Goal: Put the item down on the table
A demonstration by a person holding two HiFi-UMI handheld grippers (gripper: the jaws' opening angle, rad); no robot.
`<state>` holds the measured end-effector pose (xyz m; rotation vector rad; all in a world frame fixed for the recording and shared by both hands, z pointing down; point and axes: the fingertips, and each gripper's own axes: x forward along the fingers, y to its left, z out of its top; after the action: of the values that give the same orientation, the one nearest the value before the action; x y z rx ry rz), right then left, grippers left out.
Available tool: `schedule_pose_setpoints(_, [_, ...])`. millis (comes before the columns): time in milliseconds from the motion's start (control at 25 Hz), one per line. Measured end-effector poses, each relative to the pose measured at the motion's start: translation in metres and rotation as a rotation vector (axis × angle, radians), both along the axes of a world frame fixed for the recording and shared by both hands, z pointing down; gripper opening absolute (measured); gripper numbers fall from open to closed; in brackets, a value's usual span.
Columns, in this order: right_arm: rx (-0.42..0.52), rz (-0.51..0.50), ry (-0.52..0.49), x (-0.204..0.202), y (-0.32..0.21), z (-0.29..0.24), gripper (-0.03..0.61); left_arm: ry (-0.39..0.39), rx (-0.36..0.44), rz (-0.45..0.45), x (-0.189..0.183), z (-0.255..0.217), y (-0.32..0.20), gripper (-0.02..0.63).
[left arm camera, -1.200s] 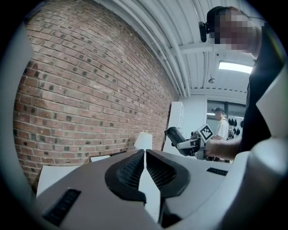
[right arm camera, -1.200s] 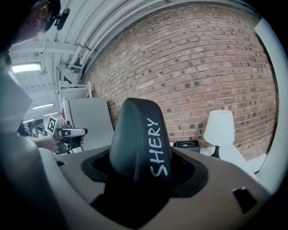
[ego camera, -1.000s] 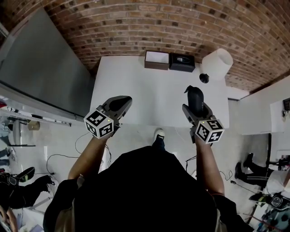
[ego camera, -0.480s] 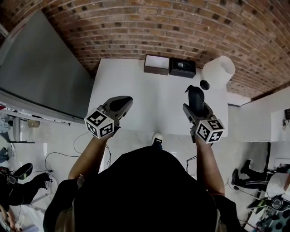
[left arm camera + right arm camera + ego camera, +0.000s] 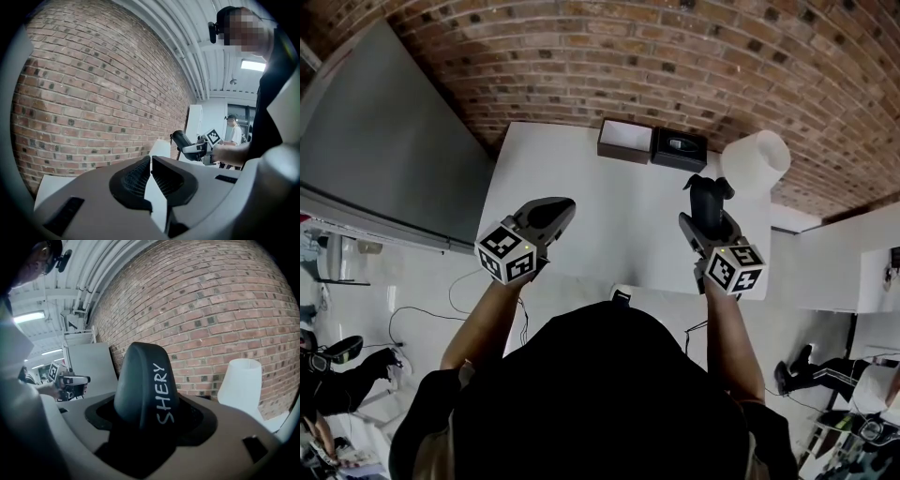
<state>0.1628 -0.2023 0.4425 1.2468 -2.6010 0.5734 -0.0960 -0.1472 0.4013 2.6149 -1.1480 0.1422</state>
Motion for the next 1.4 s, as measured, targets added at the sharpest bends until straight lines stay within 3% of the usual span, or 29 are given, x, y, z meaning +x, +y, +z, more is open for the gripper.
schedule_pose_setpoints(1400, [-0.033, -0.101, 0.004, -0.003, -0.08, 0.011, 0.351, 0.003, -0.015, -0.11, -0.003, 0.003, -0.054, 0.032])
